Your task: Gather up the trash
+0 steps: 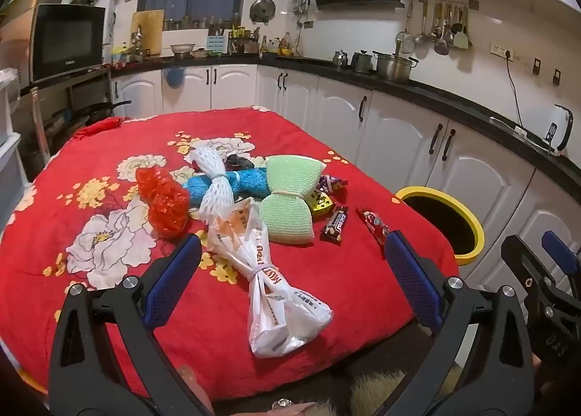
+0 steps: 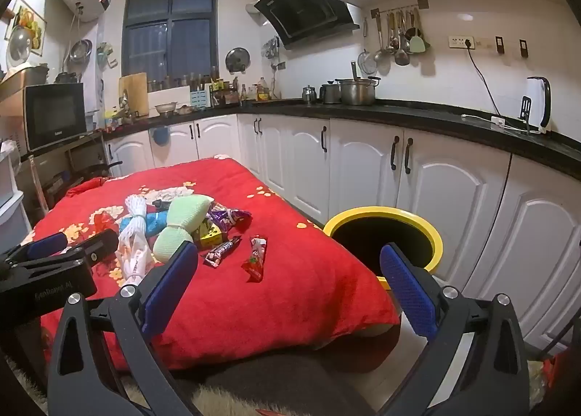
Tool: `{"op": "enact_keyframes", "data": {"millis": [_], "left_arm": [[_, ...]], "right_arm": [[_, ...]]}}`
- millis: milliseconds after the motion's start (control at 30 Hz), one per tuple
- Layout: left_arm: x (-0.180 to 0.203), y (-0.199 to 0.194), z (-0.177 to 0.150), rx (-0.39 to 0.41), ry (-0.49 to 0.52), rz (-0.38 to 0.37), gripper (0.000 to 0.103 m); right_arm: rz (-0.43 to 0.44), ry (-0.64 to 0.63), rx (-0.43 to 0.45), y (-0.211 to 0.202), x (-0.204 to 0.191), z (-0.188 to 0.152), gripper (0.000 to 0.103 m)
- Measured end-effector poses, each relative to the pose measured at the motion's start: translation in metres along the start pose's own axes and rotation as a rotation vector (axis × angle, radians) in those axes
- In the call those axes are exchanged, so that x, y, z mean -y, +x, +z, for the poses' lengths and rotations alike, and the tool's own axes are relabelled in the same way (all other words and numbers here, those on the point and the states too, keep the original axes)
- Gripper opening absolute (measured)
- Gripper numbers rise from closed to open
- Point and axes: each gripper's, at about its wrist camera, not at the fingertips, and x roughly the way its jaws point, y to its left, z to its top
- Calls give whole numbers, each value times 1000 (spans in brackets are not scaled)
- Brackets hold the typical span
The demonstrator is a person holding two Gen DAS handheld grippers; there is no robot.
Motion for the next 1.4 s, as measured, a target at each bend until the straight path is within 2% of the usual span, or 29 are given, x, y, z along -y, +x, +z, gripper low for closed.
{"op": "enact_keyframes", "data": {"millis": [1400], "left_arm": [[1,0,0,4,8,4,93]], "right_arm": [[2,1,9,-1,0,0,98]]}}
